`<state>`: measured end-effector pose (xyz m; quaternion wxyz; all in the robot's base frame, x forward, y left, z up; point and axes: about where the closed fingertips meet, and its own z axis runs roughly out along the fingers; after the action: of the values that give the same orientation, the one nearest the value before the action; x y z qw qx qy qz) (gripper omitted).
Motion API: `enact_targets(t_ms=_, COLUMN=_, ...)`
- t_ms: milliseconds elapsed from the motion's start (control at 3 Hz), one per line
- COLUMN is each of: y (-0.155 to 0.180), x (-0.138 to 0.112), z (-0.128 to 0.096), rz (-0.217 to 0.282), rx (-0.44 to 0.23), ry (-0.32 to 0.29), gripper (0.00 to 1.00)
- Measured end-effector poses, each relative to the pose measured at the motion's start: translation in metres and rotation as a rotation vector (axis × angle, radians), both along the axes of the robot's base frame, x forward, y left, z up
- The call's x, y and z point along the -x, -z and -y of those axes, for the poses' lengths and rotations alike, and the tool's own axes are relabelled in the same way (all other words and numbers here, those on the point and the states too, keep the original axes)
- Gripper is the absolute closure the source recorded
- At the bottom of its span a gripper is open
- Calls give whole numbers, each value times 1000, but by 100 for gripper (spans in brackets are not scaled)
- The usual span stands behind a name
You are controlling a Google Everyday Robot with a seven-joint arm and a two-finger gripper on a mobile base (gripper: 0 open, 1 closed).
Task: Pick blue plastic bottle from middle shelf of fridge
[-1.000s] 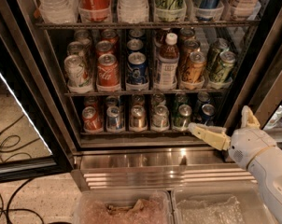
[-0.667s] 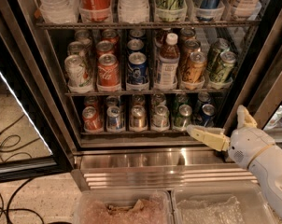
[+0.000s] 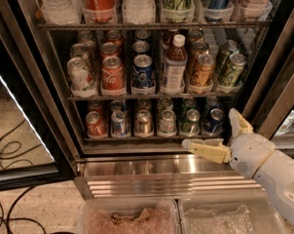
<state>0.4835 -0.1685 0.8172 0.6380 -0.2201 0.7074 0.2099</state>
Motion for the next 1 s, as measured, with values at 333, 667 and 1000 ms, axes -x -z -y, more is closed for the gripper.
enact_targets(t_ms=333, y=-3, x=10, z=-19, rz=7, rx=-9, ry=-71, gripper=0)
enact_targets(t_ms=667, y=-4, x=10, z=-20, rz=9, rx=-10, ry=-75, gripper=0)
enact_targets(t_ms=1000, y=-6, x=11, z=-30, rz=26, rx=-13, ry=-93, gripper=0)
